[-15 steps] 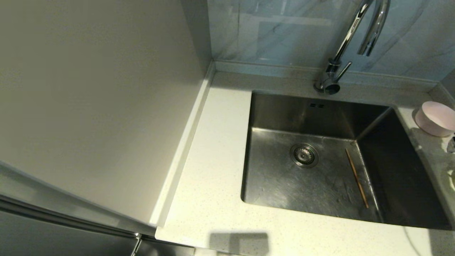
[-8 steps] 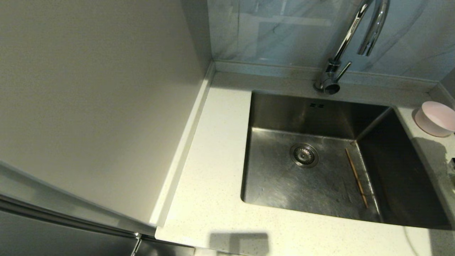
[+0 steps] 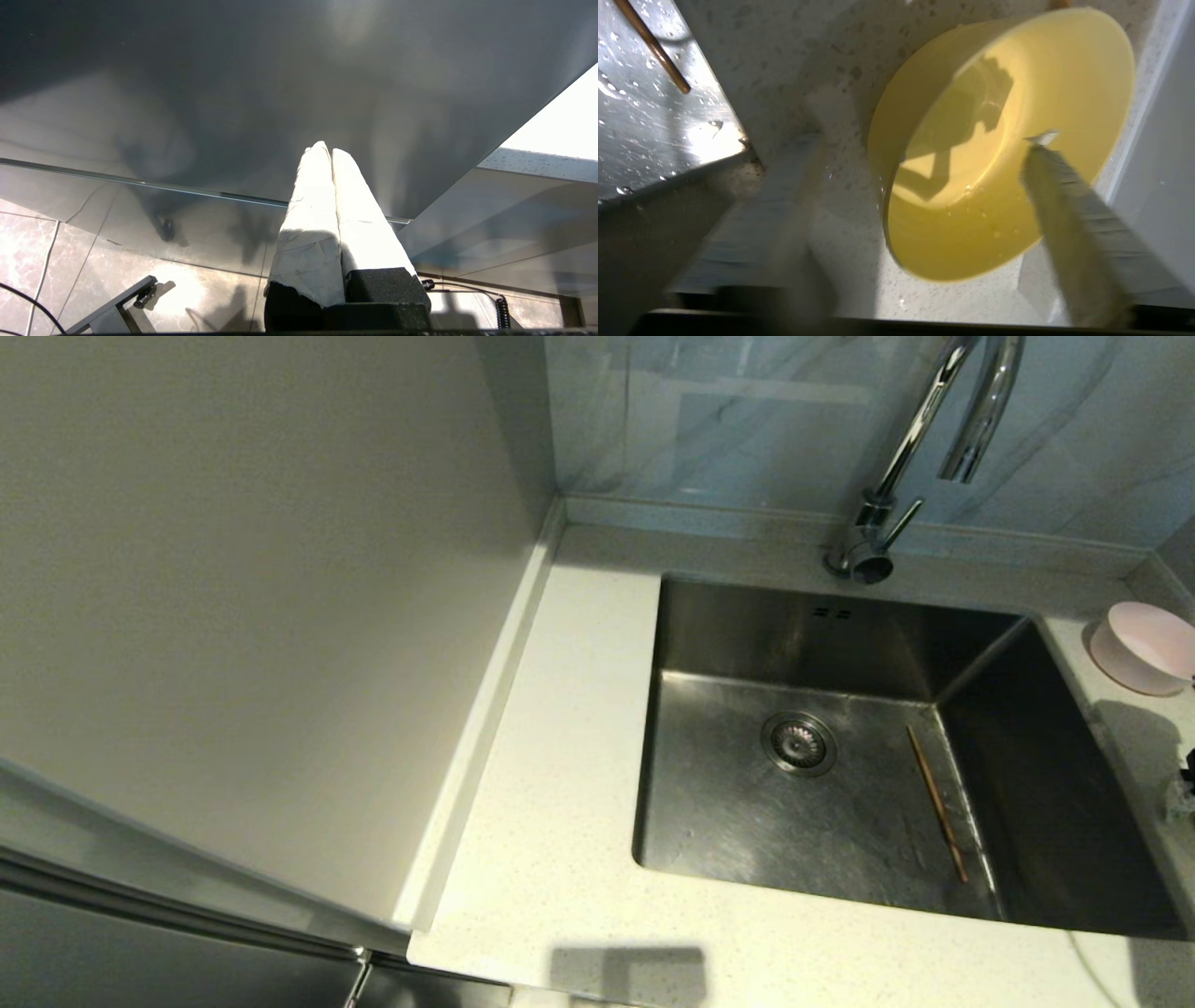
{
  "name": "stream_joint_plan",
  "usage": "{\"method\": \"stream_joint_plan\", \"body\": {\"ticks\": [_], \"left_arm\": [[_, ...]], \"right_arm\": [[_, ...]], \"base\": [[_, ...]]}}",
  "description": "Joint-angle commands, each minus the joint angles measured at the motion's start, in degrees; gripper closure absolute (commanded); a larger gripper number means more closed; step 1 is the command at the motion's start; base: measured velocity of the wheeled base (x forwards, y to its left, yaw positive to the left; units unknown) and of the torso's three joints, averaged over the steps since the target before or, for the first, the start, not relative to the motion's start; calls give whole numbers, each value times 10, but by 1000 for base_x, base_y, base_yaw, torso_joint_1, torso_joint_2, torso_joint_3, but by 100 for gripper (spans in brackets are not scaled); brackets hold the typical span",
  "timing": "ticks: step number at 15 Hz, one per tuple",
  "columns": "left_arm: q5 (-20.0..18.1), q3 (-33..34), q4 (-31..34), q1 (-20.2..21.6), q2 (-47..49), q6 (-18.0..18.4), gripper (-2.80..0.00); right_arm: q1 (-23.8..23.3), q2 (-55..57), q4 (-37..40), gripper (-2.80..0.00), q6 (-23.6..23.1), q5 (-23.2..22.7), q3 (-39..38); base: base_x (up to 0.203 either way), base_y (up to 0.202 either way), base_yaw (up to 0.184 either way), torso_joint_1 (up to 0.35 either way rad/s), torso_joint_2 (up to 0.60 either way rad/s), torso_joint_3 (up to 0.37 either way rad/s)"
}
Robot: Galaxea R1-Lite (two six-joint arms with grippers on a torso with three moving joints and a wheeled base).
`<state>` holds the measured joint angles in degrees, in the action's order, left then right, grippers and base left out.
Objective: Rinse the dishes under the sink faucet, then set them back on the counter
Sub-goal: Put a bowl into the sink
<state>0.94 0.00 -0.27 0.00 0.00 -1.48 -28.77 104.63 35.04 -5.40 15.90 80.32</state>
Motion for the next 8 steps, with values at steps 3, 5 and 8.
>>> {"method": "stream_joint_plan", "body": {"ticks": [3,5,8], "left_arm": [[0,0,0,0,-2,0,0],[0,0,0,0,-2,0,0],[0,0,0,0,-2,0,0]], "right_arm": [[-5,12,1,0,-2,1,6],[-5,10,1,0,-3,2,7],[-4,4,1,0,-3,2,16]], "base": [[0,0,0,0,0,0],[0,0,0,0,0,0],[0,0,0,0,0,0]]}}
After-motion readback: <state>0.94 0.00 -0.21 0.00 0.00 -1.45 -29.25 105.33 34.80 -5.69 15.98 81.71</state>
